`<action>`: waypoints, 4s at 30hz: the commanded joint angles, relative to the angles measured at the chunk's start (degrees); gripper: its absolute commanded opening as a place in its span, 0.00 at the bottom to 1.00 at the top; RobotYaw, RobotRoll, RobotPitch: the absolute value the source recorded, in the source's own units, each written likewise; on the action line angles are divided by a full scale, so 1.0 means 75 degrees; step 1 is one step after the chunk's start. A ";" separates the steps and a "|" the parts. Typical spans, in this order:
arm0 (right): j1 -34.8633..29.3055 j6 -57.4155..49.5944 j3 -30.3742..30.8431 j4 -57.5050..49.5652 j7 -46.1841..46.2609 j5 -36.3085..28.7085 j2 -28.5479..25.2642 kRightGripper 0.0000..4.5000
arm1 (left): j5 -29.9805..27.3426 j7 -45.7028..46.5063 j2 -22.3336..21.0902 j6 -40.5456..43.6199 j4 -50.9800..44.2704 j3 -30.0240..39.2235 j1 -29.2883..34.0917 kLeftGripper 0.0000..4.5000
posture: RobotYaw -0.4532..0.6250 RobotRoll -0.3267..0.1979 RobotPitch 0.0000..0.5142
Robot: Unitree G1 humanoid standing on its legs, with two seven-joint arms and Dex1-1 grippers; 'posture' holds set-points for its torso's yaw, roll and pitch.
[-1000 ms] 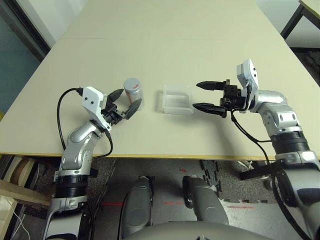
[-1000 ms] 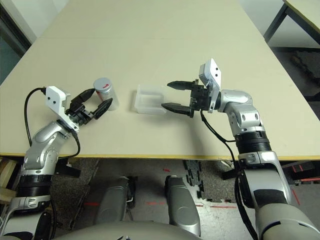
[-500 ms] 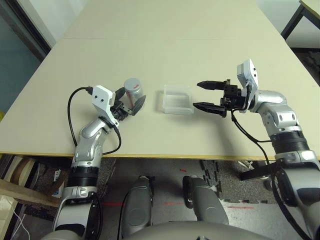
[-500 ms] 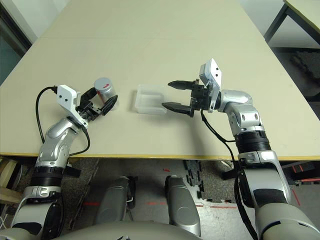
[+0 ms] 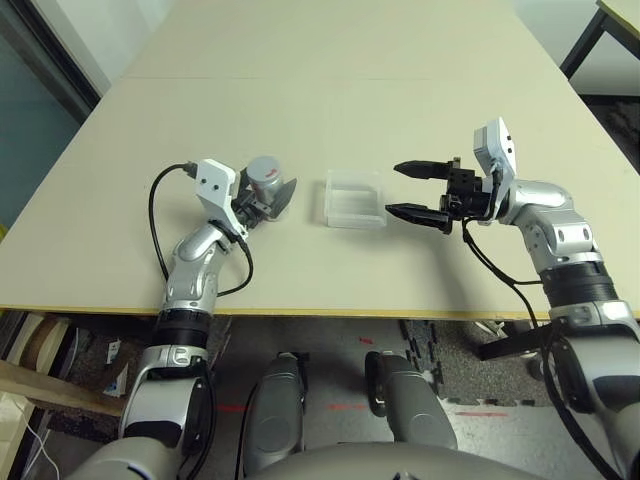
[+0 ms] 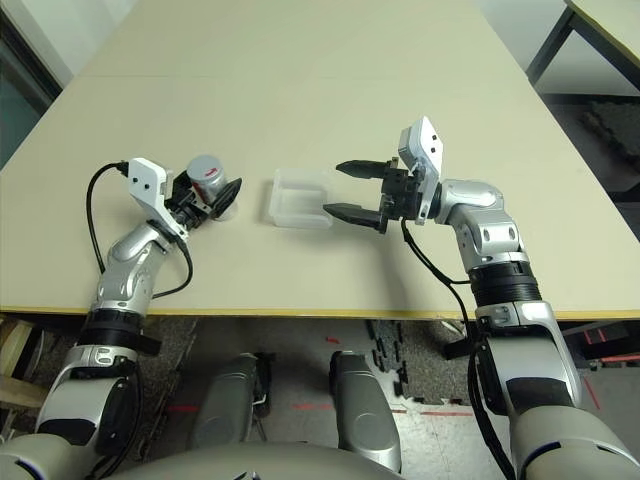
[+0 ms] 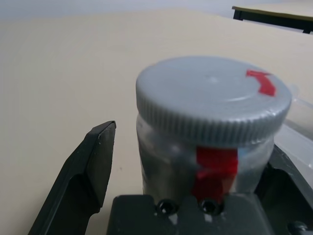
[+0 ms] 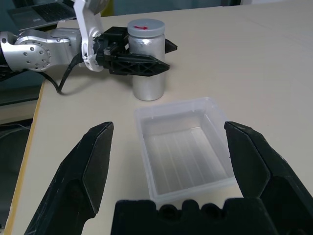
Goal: Pour the medicine from the bottle into the box.
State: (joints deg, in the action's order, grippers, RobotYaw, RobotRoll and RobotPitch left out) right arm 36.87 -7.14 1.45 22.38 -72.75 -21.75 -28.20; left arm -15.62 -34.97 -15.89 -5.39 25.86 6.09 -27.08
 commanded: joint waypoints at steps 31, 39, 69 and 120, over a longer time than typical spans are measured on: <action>0.0070 -0.0189 -0.0097 -0.0070 -0.0020 -0.0162 -0.0034 1.00 | -0.0516 -0.1182 -0.0023 0.1381 -0.0978 -0.0516 -0.0111 0.60 | 0.38 0.62 0.28; 0.0731 -0.1171 0.0017 -0.0038 -0.0086 -0.0406 0.0166 1.00 | -0.0902 -0.2051 -0.0369 0.2721 -0.2005 -0.0908 -0.0239 0.60 | 0.37 0.62 0.25; 0.2627 -0.1711 0.0636 0.1342 -0.0454 0.0168 0.1617 1.00 | -0.0650 -0.2879 -0.0319 0.2799 -0.1455 -0.1350 -0.1032 0.60 | 0.37 0.62 0.22; 0.4587 0.0848 0.0265 0.5736 -0.1967 0.0651 0.2254 1.00 | -0.0721 -0.2734 -0.0220 0.3170 -0.2034 -0.1300 -0.0630 0.60 | 0.39 0.62 0.26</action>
State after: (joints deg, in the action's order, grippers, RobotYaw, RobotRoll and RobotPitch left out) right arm 70.63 -1.83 4.59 63.75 -88.04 -17.93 -10.56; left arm -20.81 -55.67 -17.56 17.74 11.86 -3.13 -32.58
